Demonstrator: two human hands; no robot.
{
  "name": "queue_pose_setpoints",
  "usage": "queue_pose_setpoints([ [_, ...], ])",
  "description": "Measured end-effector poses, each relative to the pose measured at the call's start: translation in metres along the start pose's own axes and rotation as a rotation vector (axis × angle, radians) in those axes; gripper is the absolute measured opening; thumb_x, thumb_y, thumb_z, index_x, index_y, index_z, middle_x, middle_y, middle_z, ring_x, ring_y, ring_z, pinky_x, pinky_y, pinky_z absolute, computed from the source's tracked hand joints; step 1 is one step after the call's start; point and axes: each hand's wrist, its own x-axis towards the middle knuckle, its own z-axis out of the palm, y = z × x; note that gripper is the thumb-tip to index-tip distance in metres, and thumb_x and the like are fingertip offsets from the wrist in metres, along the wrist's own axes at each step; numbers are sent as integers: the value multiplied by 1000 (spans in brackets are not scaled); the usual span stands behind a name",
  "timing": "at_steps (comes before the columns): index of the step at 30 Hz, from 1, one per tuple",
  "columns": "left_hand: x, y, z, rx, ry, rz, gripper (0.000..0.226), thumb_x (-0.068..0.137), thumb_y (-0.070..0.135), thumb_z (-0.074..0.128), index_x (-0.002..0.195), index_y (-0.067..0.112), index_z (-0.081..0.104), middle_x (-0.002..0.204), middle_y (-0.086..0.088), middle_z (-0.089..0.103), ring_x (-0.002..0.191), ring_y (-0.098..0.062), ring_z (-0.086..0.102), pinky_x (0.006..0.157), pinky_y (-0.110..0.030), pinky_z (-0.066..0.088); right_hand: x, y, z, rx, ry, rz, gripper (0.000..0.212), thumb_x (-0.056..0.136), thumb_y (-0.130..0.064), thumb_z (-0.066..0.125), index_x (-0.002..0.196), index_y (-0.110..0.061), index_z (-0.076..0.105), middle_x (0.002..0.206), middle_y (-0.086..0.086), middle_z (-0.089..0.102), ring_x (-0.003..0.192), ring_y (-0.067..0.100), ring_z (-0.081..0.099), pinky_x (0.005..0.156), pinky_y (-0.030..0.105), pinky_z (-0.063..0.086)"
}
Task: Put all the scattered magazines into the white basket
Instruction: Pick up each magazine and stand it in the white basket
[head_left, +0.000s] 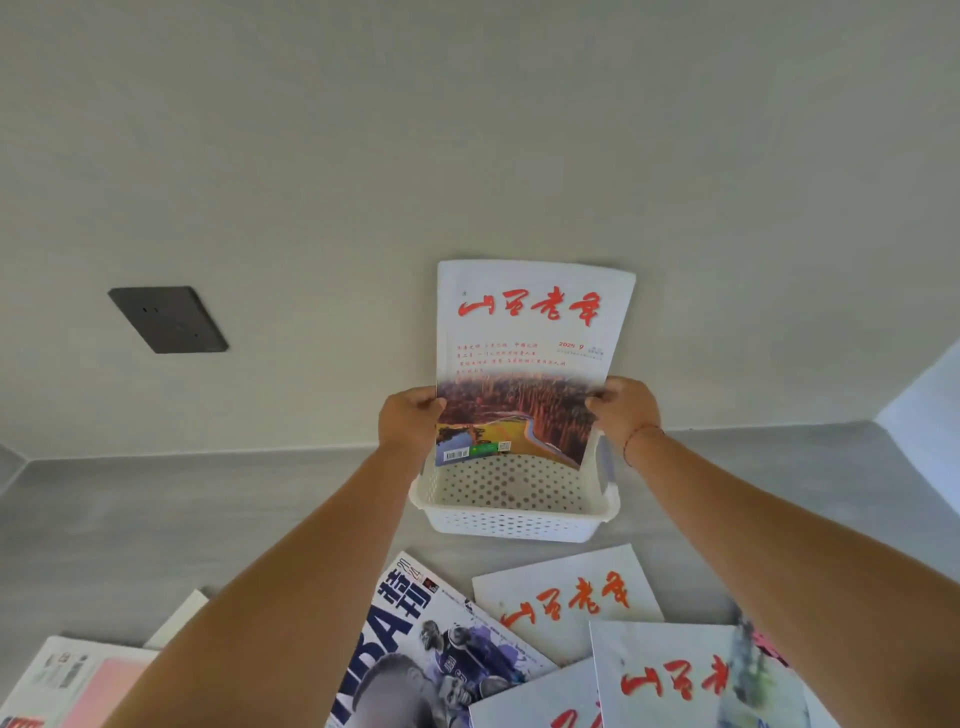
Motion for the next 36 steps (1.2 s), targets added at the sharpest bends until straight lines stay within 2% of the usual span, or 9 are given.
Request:
queue_pose_setpoints([
  [3, 6, -2, 4, 90, 66, -23, 23, 86, 9, 61, 107, 10, 71, 105, -12, 73, 90, -27, 67, 87, -35, 54, 2, 5, 4, -45, -3, -14, 17, 85, -6, 59, 99, -5, 68, 96, 18, 70, 89, 36, 66, 86, 48, 54],
  [6, 9, -3, 11, 158, 75, -20, 23, 86, 11, 62, 106, 11, 72, 106, -9, 72, 82, -21, 62, 76, -24, 47, 4, 9, 4, -93, -4, -15, 17, 86, -8, 58, 100, -7, 68, 97, 15, 71, 88, 33, 66, 85, 44, 54],
  [12, 11, -15, 21, 198, 44, -69, 23, 87, 16, 61, 106, 12, 72, 105, -10, 73, 78, -20, 58, 73, -25, 45, 11, 15, -1, -170, -18, -17, 17, 88, -11, 55, 99, -7, 67, 101, 14, 70, 87, 32, 65, 83, 42, 55],
  [16, 10, -18, 21, 243, 58, -70, 28, 87, 26, 61, 110, 13, 69, 111, -12, 69, 98, -30, 62, 87, -39, 52, 10, 17, 1, -165, -5, -17, 16, 88, -15, 56, 99, -8, 66, 102, 13, 70, 90, 30, 63, 83, 38, 53],
  [20, 4, -24, 15, 200, 73, -106, 48, 88, 40, 57, 127, 12, 54, 132, -16, 52, 119, -35, 51, 98, -45, 44, -3, 27, 2, -85, 13, 34, 25, 86, -21, 61, 109, -11, 61, 113, 10, 65, 104, 27, 60, 88, 34, 46],
  [23, -4, -34, 13, 102, 18, -190, 50, 93, 36, 50, 135, 9, 45, 137, -13, 51, 122, -33, 50, 99, -41, 41, -16, 40, 4, -106, 9, 112, 41, 85, -26, 62, 122, -9, 55, 123, 12, 59, 111, 30, 56, 93, 38, 44],
  [27, -15, -46, 11, 74, 31, -170, 35, 96, 22, 44, 126, 12, 57, 122, -16, 63, 111, -37, 58, 95, -44, 46, -34, 53, 13, -100, -16, 137, 31, 87, -20, 58, 115, -9, 58, 109, 14, 66, 98, 31, 61, 87, 41, 50],
  [32, -24, -49, 13, 4, 31, -208, 37, 98, 17, 40, 133, 13, 53, 134, -11, 56, 119, -34, 52, 104, -43, 42, -28, 47, 12, -62, -17, 133, 33, 89, -13, 52, 122, -7, 56, 106, 18, 65, 95, 33, 60, 89, 46, 52],
  [36, -24, -51, 18, -58, 35, -242, 40, 96, 10, 38, 134, 14, 51, 137, -10, 54, 120, -34, 51, 105, -43, 41, -17, 43, 8, -107, -40, 97, 27, 90, -10, 47, 113, -3, 59, 95, 19, 63, 82, 28, 53, 86, 48, 52],
])
